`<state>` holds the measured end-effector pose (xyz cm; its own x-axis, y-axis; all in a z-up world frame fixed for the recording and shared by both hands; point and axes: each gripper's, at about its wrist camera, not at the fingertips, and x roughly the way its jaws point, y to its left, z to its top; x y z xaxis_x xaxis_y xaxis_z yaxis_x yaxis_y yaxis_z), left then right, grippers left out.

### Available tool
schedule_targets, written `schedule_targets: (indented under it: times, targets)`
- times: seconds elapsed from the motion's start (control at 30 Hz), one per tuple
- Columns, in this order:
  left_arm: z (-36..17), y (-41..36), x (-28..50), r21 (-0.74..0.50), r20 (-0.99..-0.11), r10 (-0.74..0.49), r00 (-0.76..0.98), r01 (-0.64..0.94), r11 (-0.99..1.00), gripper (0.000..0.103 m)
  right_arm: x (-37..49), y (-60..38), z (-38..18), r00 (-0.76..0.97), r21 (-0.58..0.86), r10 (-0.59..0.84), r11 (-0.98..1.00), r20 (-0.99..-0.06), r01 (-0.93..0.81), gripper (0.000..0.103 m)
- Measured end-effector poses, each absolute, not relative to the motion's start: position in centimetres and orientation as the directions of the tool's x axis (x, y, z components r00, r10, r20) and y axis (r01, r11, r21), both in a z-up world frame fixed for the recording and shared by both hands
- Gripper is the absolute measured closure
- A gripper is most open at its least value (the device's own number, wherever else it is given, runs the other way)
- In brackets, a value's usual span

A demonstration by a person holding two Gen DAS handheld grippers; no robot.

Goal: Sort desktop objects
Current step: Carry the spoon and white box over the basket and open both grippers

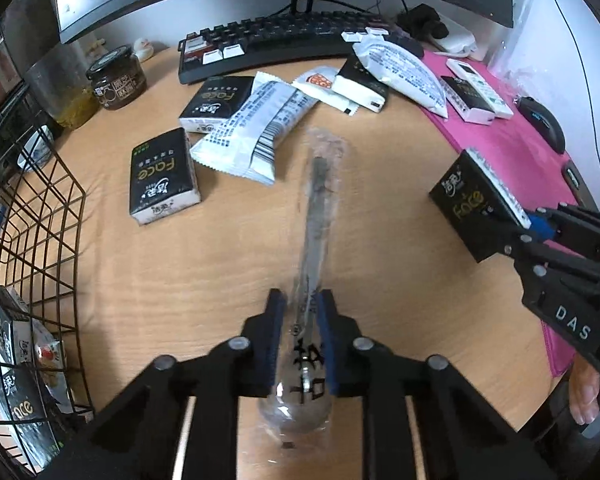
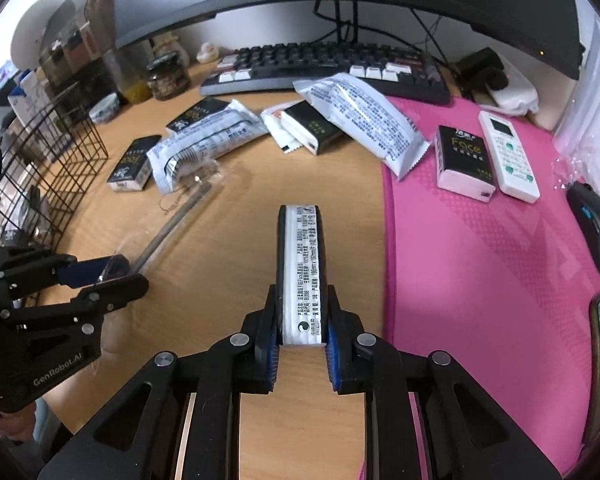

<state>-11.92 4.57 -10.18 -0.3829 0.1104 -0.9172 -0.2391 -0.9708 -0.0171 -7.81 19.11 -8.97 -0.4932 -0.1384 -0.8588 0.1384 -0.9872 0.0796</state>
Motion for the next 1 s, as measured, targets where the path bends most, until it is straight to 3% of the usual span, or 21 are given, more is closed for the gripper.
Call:
schedule_targets:
  times: [0.23,0.5,0.77,1.0]
  targets:
    - [-8.1,4.5,-10.8,-0.007,-0.894,0.113,-0.433,-0.238,-0.971,0.092,-6.8,19.0,-7.8,-0.508,0.093,-0.151,-0.986,-0.848,0.137,0.084]
    - [-2.0,2.9,-7.9,-0.01,-0.814,0.142,-0.563,-0.23,-0.973,0.093,-5.2,17.1,-3.0,-0.575,0.116,-0.199,-0.977,-0.793,0.178,0.084]
    - [3.3,-4.0,-5.7,-0.023,-0.742,0.082,-0.665,-0.098,-0.995,0.093,-4.8,8.4,2.1,-0.599,0.116,-0.314,-0.931,-0.736,0.345,0.084]
    - [3.6,-11.4,-4.8,-0.035,-0.753,-0.019,-0.658,0.069,-0.997,0.093,-4.8,0.7,2.8,-0.55,0.13,-0.407,-0.872,-0.729,0.472,0.084]
